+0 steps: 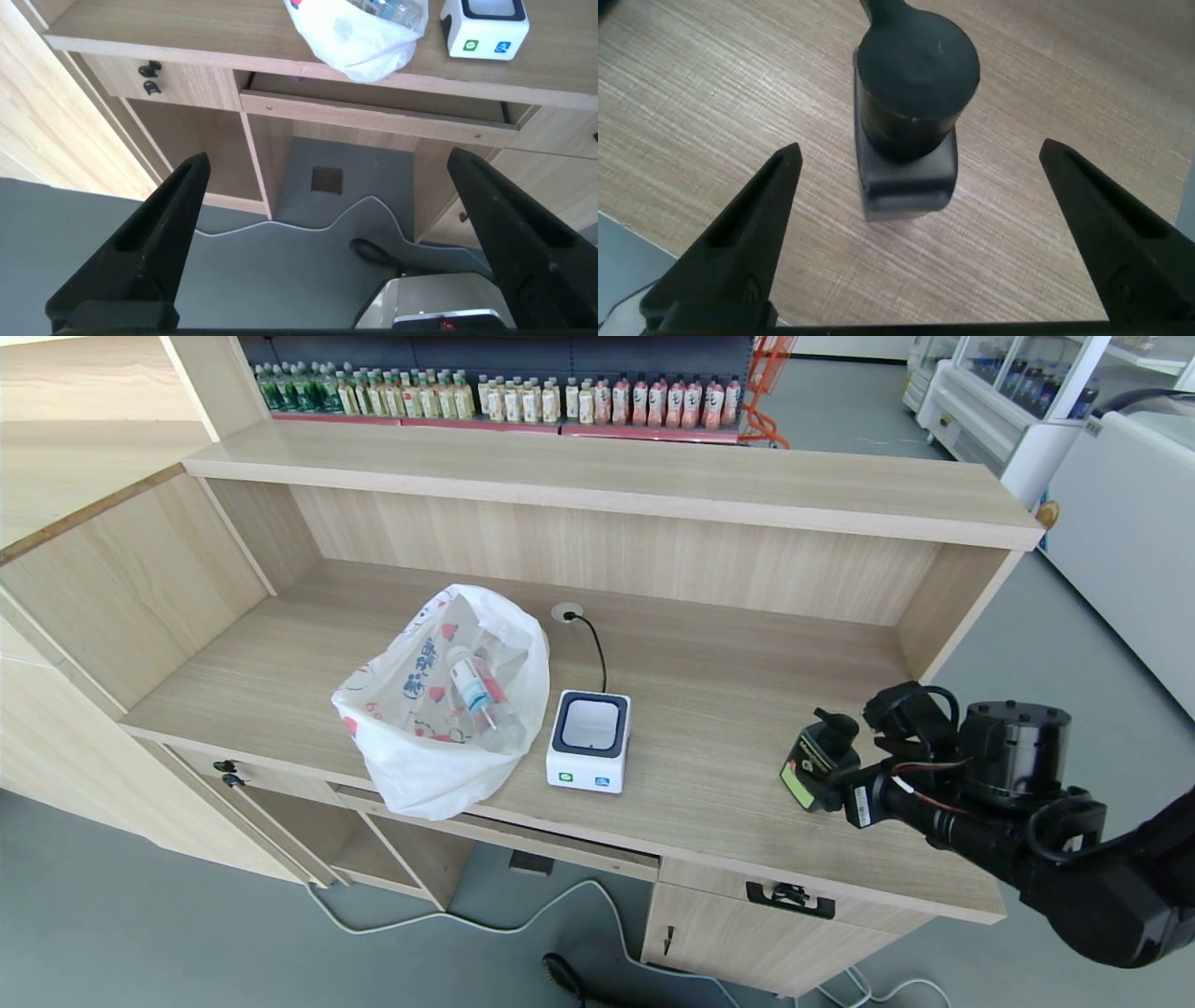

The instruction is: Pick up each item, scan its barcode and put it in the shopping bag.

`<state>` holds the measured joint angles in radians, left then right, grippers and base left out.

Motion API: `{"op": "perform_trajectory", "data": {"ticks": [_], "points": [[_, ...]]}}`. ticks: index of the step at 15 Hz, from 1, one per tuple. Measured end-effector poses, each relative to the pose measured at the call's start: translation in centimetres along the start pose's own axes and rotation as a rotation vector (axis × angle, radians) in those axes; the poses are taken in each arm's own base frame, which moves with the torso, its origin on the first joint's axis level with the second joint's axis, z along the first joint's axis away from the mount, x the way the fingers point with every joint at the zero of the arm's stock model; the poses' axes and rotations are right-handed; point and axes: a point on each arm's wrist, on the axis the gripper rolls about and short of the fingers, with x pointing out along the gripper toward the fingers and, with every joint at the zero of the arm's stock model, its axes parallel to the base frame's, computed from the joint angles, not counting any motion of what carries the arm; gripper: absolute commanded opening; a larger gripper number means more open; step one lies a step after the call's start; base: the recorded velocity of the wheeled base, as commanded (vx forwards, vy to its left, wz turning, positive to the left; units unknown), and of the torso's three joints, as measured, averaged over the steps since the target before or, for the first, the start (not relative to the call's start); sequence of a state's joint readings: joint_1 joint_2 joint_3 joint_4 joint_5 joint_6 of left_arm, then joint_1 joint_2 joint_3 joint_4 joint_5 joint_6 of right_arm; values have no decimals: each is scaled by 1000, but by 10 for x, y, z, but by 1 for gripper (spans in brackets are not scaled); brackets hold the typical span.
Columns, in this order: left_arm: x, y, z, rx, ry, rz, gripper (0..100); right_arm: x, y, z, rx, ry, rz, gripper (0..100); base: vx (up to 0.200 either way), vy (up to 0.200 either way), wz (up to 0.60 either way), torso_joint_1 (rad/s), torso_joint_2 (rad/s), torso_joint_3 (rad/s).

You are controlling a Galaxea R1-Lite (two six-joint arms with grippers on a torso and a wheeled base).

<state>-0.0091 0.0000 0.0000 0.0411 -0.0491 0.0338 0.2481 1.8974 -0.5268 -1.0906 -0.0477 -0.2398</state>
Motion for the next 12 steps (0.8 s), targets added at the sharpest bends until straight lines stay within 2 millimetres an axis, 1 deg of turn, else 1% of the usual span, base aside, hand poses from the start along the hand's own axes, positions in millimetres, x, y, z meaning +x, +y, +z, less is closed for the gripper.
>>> {"op": "perform_trajectory", "data": {"ticks": [1, 2, 7, 12], "points": [[0, 0, 0, 0, 0, 0, 100, 5, 1, 0, -16, -1, 7, 100, 0, 0, 0, 0, 0, 0], [0, 0, 0, 0, 0, 0, 100, 9, 3, -1, -32, -4, 22, 0, 0, 0, 0, 0, 0, 0], [0, 0, 0, 0, 0, 1, 100, 26, 8, -5, -121, -59, 77, 0, 0, 0, 0, 0, 0, 0], [0, 0, 0, 0, 0, 0, 100, 27, 6, -8, -129, -50, 72, 0, 0, 0, 0, 0, 0, 0]]}}
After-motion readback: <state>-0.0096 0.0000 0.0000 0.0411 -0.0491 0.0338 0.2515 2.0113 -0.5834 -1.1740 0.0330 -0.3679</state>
